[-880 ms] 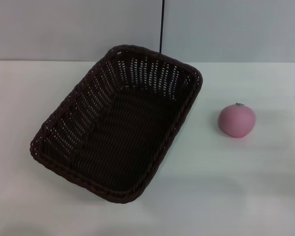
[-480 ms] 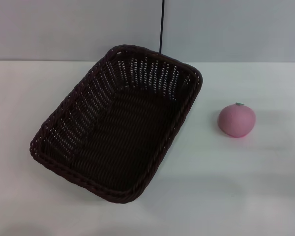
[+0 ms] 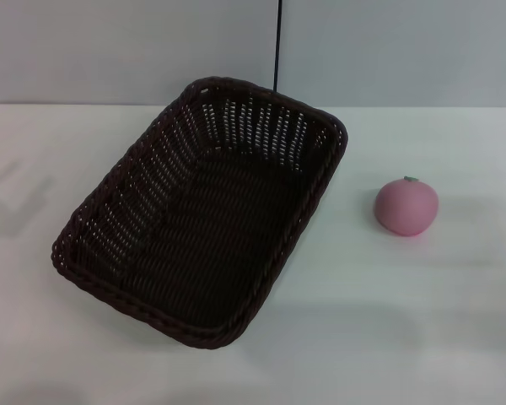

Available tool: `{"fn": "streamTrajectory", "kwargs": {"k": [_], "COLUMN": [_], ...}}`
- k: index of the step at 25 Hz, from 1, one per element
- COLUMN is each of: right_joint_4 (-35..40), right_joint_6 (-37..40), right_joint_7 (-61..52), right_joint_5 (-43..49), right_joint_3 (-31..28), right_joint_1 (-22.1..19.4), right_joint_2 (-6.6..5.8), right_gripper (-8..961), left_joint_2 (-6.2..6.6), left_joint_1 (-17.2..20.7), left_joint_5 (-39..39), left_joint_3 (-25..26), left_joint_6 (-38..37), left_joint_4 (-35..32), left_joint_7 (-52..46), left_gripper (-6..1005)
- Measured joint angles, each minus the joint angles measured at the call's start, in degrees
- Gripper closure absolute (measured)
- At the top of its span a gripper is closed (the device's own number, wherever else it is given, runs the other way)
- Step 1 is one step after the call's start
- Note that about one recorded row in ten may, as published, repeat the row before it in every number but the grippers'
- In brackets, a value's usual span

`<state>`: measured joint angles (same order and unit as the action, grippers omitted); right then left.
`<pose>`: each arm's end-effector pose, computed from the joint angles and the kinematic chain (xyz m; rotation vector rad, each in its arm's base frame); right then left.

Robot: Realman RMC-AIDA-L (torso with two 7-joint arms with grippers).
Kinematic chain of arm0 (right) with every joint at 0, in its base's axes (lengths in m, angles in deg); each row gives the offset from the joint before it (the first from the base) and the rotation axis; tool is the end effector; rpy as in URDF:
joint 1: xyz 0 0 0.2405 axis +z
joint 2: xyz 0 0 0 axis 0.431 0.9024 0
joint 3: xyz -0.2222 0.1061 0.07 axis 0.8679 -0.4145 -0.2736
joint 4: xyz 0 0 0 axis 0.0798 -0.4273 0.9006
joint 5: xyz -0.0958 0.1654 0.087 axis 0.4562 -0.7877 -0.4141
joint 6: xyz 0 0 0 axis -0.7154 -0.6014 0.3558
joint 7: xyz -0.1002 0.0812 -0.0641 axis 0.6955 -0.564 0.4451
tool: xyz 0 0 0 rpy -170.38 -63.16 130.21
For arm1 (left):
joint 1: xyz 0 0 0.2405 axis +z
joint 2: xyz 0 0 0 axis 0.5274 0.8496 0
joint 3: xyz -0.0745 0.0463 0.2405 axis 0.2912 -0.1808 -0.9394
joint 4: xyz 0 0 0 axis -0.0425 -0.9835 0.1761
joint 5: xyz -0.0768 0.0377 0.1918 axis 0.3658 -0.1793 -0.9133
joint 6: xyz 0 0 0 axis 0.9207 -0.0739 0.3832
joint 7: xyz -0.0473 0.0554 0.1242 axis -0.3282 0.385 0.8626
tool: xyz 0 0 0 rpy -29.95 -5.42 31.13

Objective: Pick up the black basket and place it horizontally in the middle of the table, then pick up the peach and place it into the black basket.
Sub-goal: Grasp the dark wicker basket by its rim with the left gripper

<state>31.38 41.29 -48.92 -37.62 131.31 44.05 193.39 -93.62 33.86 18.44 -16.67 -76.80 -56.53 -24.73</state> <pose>0.3401 0.2576 0.0307 -1.4275 0.5380 1.1196 -0.3360 0.2272 0.1410 -1.9707 -0.5704 -1.0349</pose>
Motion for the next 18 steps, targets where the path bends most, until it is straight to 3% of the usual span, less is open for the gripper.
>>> {"fn": "streamTrajectory", "kwargs": {"k": [4, 5, 7, 9, 11, 14, 18], "right_joint_4": [0.0, 0.0, 0.0, 0.0, 0.0, -0.06, -0.11], "right_joint_6": [0.43, 0.43, 0.44, 0.46, 0.47, 0.47, 0.47], "right_joint_7": [-1.09, -1.09, -1.39, -1.43, -1.43, -1.43, -1.43], "right_joint_5": [-0.09, -0.09, -0.1, -0.11, -0.11, -0.12, -0.12], "right_joint_3": [-0.07, -0.07, -0.1, -0.11, -0.1, -0.09, -0.09], "right_joint_1": [-0.16, -0.16, -0.16, -0.22, -0.22, -0.24, -0.27], "right_joint_2": [0.0, 0.0, -0.02, -0.07, -0.08, -0.09, -0.09], "right_gripper": [346, 346, 347, 348, 348, 349, 351], "left_joint_2": [-0.95, -0.95, -1.46, -2.33, -2.73, -4.28, -4.62], "left_joint_1": [-4.55, -4.55, -7.01, -12.0, -13.87, -21.7, -24.71], "left_joint_5": [-20.64, -20.64, -27.69, -41.34, -45.36, -59.68, -65.15], "left_joint_3": [3.77, 3.77, 3.97, 3.64, 3.64, 3.28, -0.19], "left_joint_6": [-0.52, -0.52, -1.33, -3.76, -4.94, -9.11, -8.65], "left_joint_4": [-18.05, -18.05, -23.63, -30.96, -32.08, -34.54, -34.93], "left_joint_7": [-20.54, -20.54, -27.51, -38.06, -40.68, -48.51, -51.36], "left_gripper": [363, 363, 363, 363, 363, 363, 363]}}
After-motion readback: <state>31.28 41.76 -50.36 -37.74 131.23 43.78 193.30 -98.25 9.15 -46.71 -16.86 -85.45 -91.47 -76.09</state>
